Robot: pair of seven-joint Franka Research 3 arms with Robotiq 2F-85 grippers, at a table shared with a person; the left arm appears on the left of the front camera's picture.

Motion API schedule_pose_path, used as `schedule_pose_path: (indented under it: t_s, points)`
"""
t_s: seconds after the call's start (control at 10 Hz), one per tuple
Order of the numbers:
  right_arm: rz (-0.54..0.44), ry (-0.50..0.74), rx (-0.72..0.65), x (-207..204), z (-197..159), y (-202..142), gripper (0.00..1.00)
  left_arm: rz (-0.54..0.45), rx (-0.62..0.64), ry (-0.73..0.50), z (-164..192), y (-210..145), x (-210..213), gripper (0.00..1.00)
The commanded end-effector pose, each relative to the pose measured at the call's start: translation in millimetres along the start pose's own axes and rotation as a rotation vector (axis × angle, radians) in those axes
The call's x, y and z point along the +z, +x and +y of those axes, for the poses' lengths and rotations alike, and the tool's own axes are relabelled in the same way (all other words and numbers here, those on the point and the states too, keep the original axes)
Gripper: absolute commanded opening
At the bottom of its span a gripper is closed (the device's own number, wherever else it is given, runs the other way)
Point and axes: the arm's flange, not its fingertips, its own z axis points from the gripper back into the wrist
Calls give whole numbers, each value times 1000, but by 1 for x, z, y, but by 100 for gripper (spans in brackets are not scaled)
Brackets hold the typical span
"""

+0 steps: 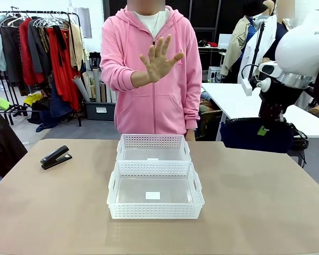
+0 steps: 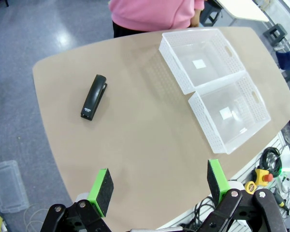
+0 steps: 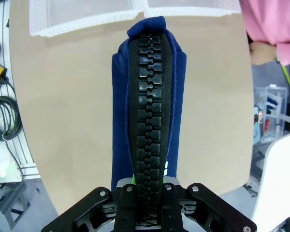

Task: Distribute items into two baskets.
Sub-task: Move the picked Pencil pouch towards the Organizing basket indicated by the person, stopping as directed, then place the picked Pencil pouch into the Organizing basket as instructed by the person.

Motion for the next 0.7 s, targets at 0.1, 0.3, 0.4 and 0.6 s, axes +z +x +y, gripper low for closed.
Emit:
schedule_pose_path:
  t_s: [0.1,0.3,0.4,0.6]
  points:
    - [-2,-15,0,2,2,-2,0,2,1,4,0,0,0,100]
    - [-2,-15,0,2,2,-2,0,2,1,4,0,0,0,100]
    - [-2,-15,0,2,2,-2,0,2,1,4,0,0,0,100]
    - [-2,-15,0,2,2,-2,0,2,1,4,0,0,0,100]
